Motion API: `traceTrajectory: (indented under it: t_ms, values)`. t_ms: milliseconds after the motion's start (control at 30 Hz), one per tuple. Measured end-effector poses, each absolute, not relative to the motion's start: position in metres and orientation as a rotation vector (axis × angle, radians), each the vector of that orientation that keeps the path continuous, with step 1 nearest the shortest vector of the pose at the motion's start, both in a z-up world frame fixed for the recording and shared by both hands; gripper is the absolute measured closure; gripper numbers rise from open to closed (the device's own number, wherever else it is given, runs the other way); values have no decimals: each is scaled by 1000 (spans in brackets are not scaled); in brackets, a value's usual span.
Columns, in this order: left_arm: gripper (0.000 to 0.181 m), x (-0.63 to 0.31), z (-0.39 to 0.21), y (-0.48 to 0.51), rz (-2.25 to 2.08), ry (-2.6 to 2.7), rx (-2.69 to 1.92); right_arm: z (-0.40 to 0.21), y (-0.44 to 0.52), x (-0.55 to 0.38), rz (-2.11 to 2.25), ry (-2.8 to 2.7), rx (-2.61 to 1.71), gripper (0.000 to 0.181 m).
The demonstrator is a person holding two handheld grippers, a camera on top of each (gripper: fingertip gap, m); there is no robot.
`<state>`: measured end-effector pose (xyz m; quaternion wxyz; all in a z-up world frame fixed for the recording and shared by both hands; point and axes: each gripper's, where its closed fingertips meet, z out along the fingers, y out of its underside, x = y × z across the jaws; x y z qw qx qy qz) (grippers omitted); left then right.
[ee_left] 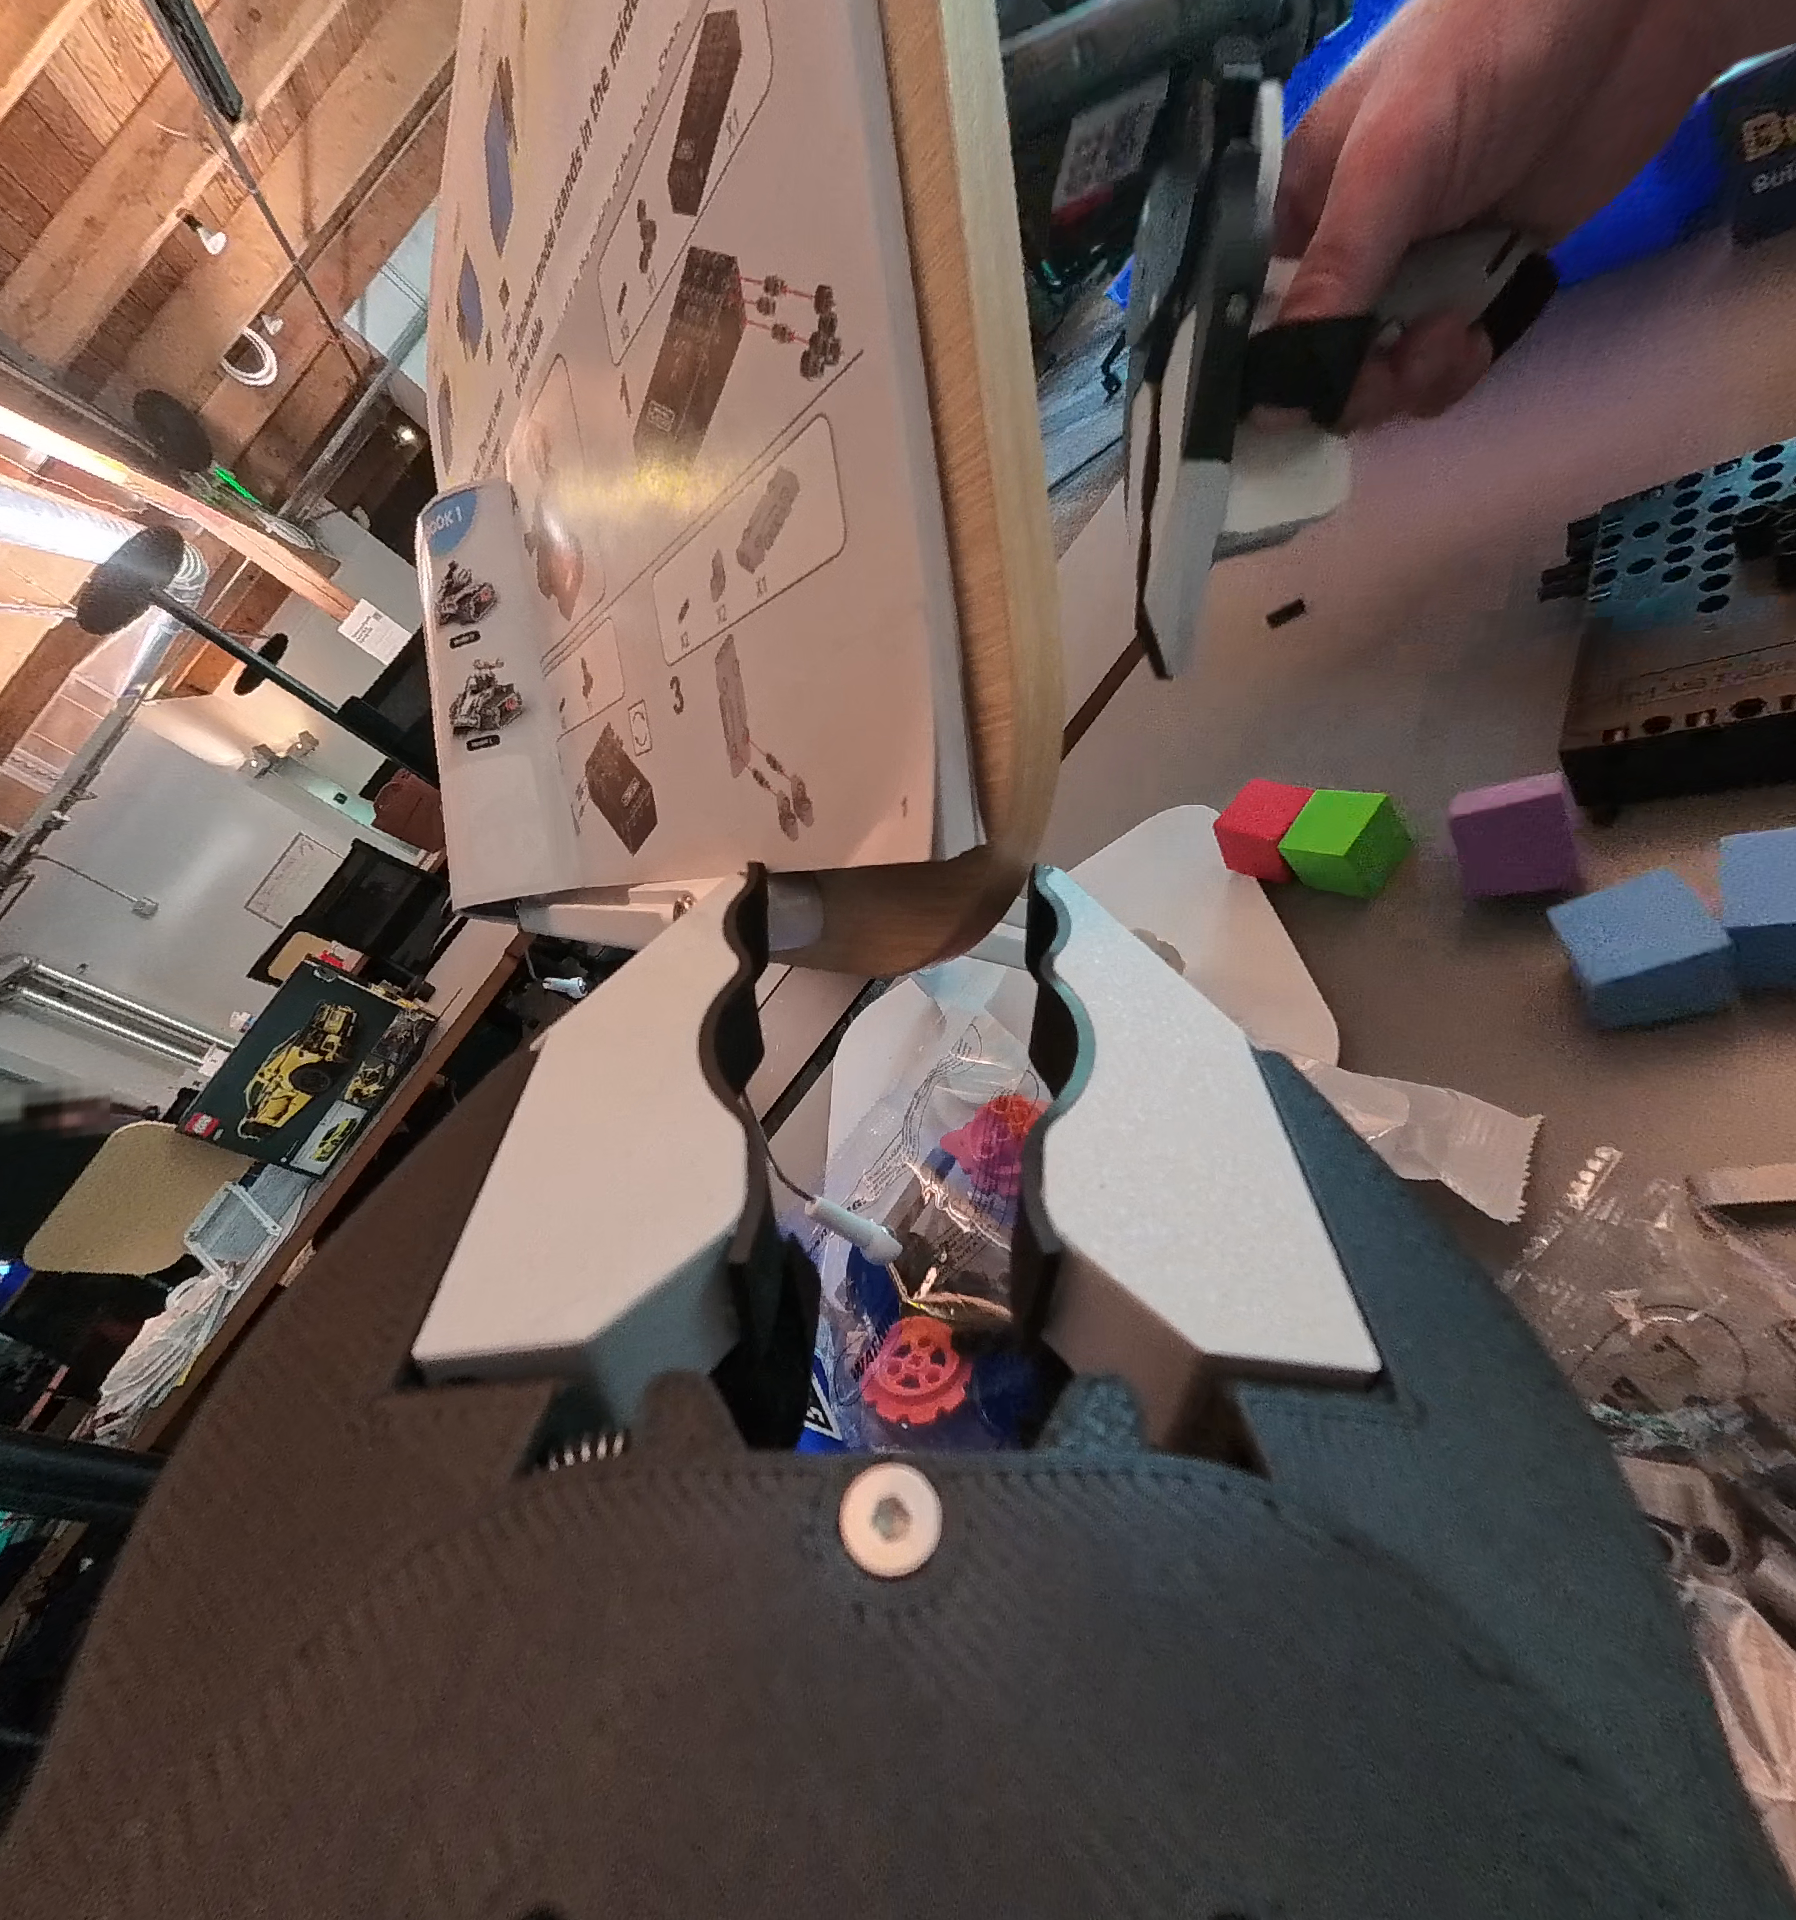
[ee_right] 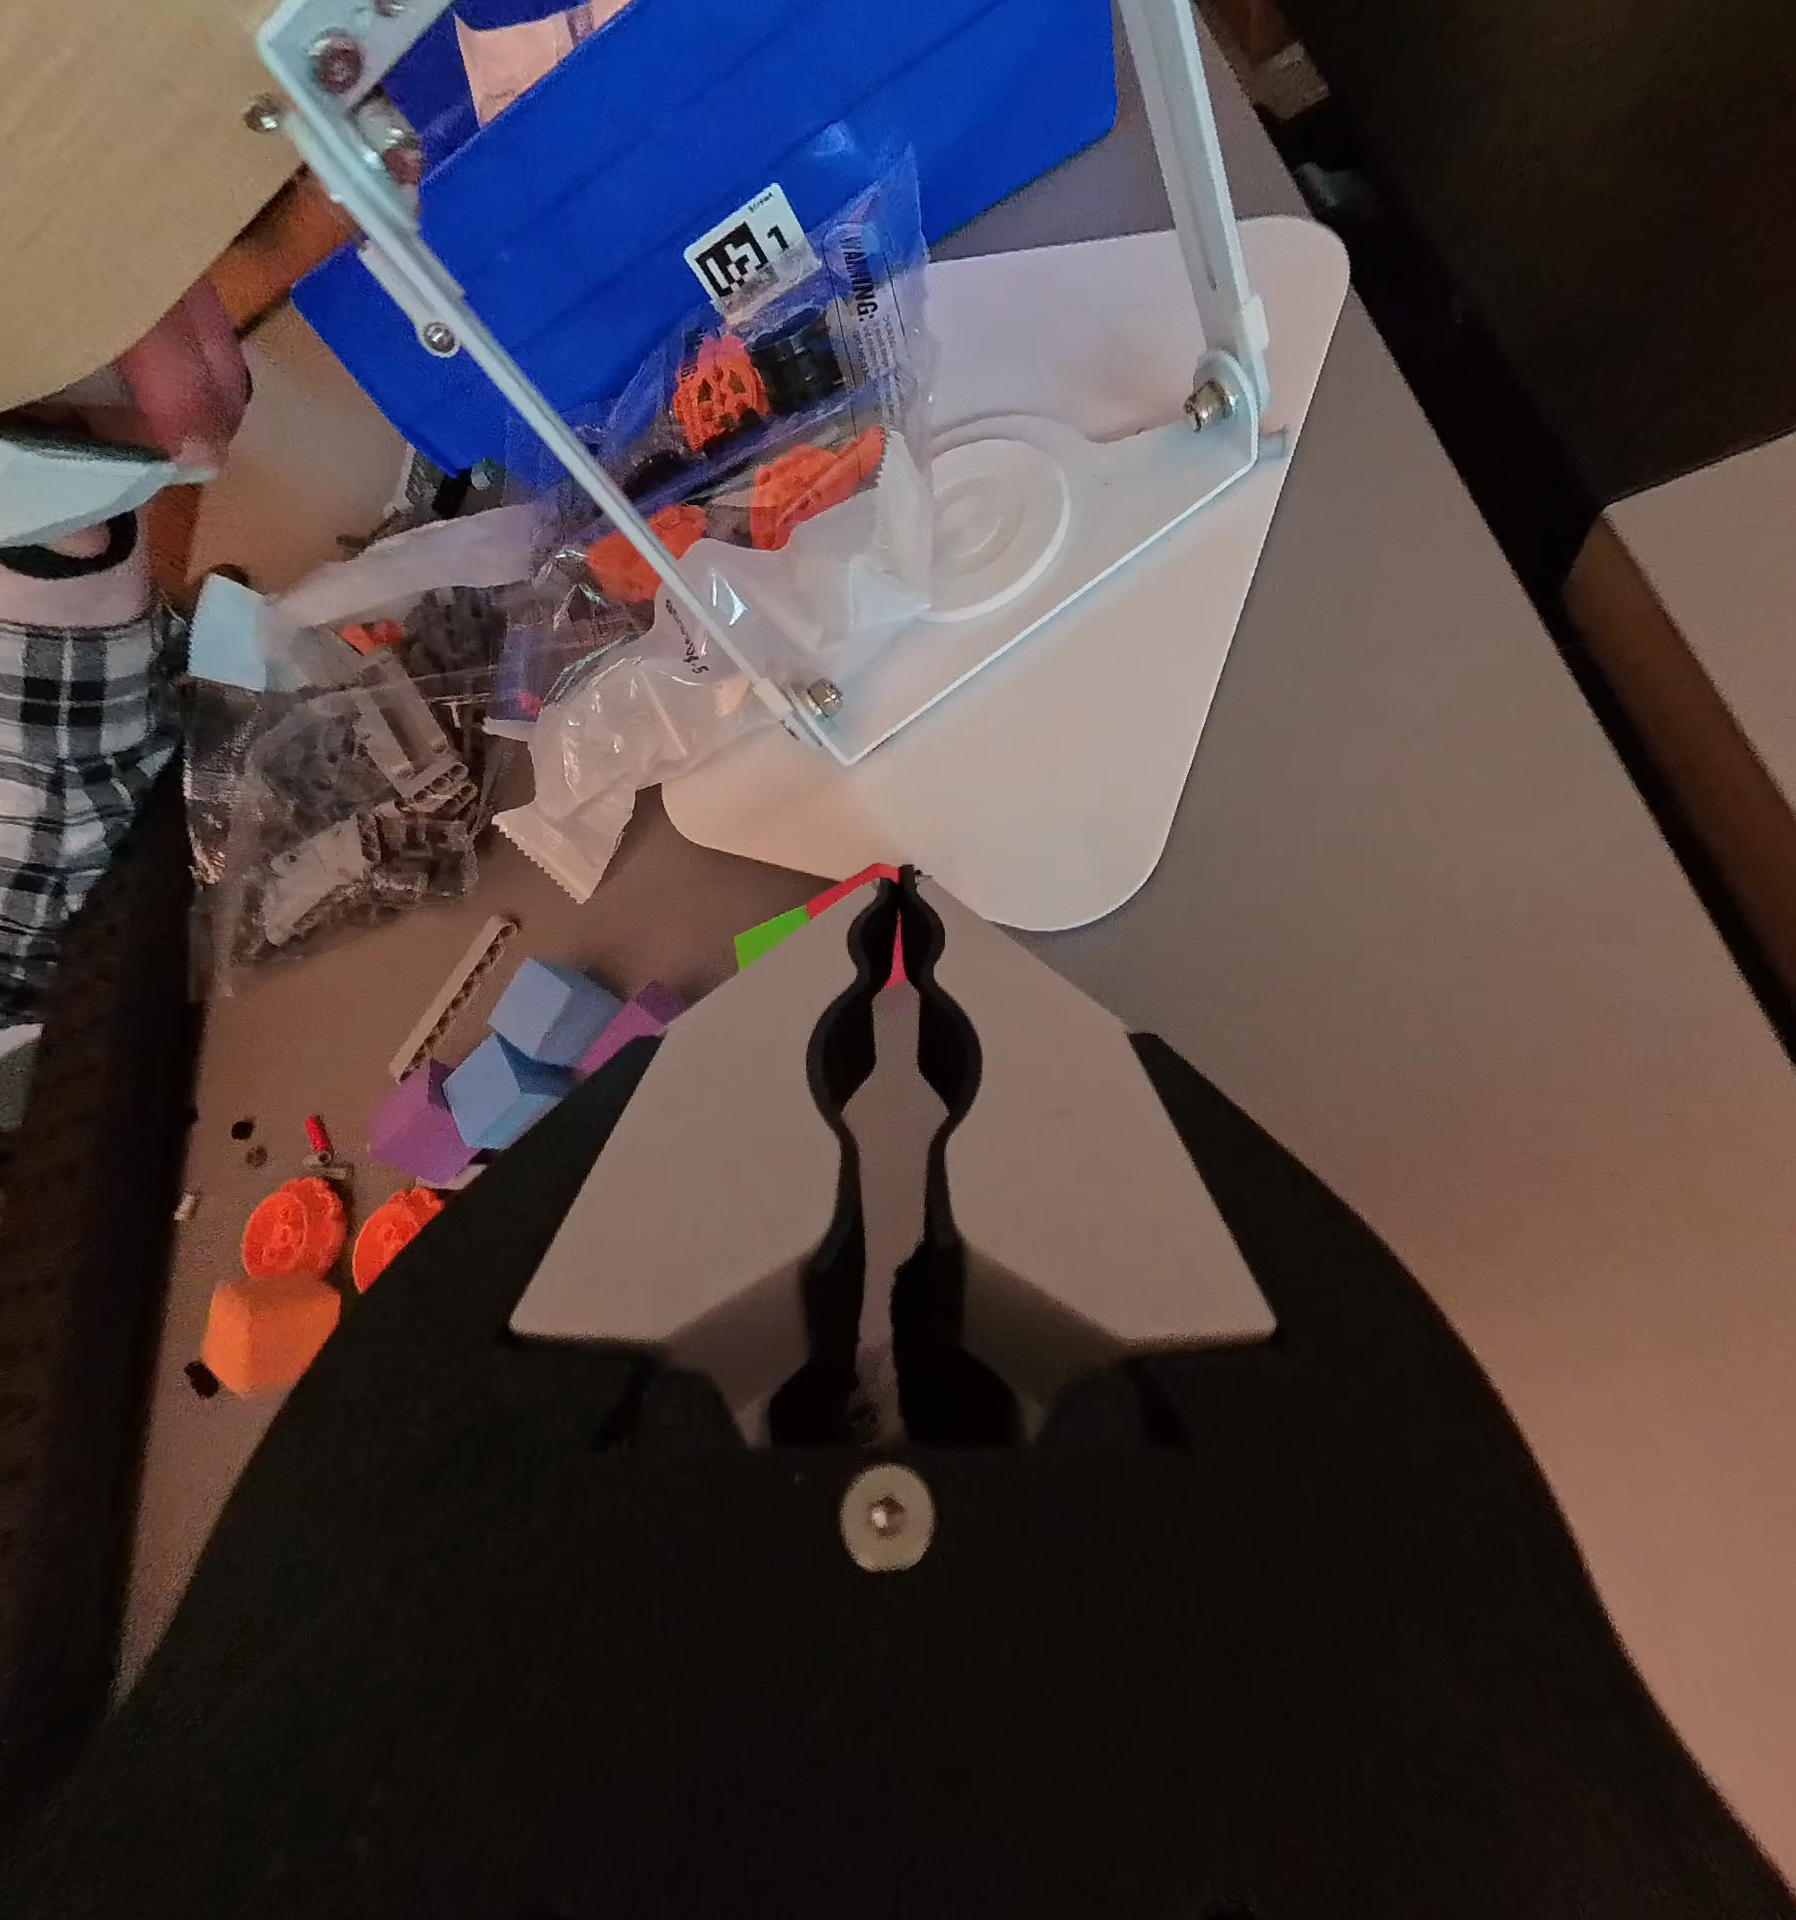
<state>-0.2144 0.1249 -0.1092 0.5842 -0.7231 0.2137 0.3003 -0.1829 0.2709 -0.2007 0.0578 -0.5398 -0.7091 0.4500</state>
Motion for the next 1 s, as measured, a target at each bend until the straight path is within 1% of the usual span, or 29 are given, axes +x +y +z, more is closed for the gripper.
traceTrajectory:
  t_ms: [133,200,233,367,533,633,800,1000]
  values:
    - [133,-216,-109,124,701,494,-1686,-189,267,-164,1161,-2212,-1575,176]
    - [133,-216,-108,124,702,492,-1686,-188,261,-151,1027,-2272,-1515,172]
    - [134,-216,-108,124,702,491,-1686,-188,253,-143,988,-2314,-1491,166]
    - [134,-216,-109,124,706,494,-1687,-197,206,-103,906,-2535,-1302,149]
    - [133,-216,-107,123,709,495,-1683,-218,144,-45,873,-2754,-1117,139]
    - [133,-216,-107,124,706,494,-1681,-239,130,-24,797,-2799,-1113,138]
    - [133,-215,-107,124,701,492,-1679,-266,124,-18,743,-2785,-1150,141]
    - [132,-217,-107,124,701,490,-1681,-263,119,-20,841,-2732,-1174,144]
